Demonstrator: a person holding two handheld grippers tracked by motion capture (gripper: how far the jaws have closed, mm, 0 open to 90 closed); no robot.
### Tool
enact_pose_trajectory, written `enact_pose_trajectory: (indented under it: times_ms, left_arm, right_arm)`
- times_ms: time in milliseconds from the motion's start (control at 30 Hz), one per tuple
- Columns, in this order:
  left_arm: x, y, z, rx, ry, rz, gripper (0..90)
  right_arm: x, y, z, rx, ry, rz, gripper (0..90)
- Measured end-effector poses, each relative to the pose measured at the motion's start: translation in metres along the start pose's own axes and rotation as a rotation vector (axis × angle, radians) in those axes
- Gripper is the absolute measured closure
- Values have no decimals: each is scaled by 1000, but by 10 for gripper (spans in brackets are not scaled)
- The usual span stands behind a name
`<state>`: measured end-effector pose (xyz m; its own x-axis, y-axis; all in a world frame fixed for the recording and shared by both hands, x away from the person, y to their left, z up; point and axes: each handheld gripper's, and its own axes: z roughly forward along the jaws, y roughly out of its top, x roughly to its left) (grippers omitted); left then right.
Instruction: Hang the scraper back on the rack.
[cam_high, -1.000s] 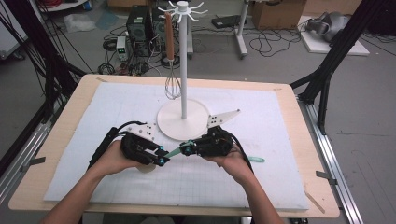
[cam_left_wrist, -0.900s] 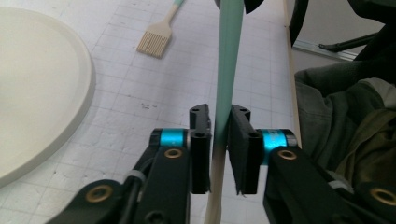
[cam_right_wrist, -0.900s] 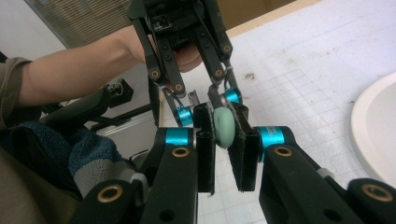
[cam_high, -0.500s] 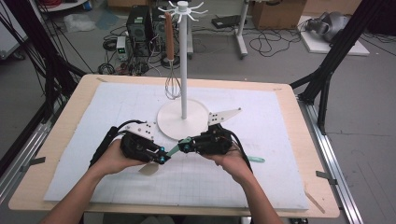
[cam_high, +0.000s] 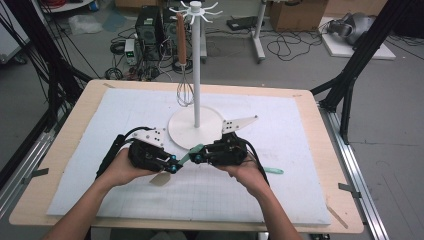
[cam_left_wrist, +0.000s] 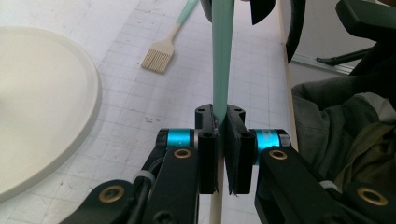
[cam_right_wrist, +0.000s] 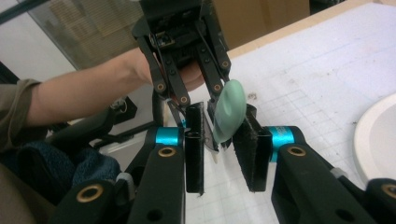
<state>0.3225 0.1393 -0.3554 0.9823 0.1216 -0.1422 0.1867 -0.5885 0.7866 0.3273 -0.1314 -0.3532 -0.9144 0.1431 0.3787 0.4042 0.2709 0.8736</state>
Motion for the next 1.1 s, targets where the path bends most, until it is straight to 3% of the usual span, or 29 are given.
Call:
enact_pose_trajectory:
  times_ms: [100, 400, 567, 733, 900, 967, 1100]
  left_arm:
    - [-1, 0, 0, -9, -1, 0, 842]
    - [0, 0, 1, -25, -25, -19, 834]
    - [1, -2, 2, -6, -30, -27, 765]
    - [-1, -3, 6, 11, -31, -17, 809]
    - [-2, -2, 5, -18, -37, -15, 841]
    - [-2, -1, 4, -30, -37, -15, 842]
    - [-3, 0, 3, -53, -32, -17, 842]
  right_arm:
    - [0, 1, -1, -7, -2, 3, 797]
    - [4, 6, -1, 4, -13, -32, 818]
    - [6, 10, -2, 13, -9, -42, 819]
    - [9, 16, -5, 40, -27, -66, 819]
    - [10, 17, -5, 7, -17, -58, 797]
    - [9, 16, -4, -23, 3, -33, 705]
    - [9, 13, 4, 0, 3, -42, 744]
